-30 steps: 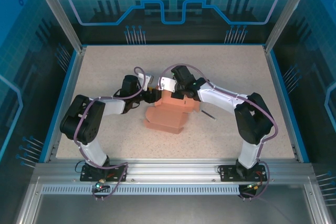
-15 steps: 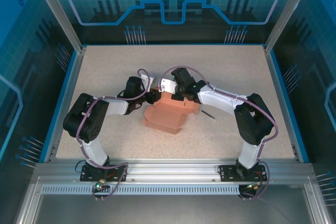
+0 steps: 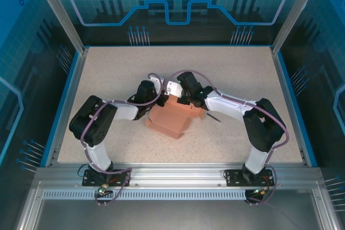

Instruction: Fold the paper box

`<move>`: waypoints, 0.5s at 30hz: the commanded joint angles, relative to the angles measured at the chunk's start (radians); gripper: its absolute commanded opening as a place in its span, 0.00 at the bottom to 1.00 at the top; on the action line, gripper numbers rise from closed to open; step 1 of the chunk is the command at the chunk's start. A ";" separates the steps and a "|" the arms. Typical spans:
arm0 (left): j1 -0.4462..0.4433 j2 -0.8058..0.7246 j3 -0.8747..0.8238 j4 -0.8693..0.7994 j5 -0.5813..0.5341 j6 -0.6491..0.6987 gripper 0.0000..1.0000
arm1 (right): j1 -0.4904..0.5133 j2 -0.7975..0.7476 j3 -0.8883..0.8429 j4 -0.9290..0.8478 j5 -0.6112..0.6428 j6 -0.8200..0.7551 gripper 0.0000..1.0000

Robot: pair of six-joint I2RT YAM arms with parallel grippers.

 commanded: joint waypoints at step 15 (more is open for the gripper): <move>-0.030 0.031 0.022 -0.048 -0.464 0.007 0.13 | 0.026 -0.058 -0.016 -0.044 -0.113 0.050 0.00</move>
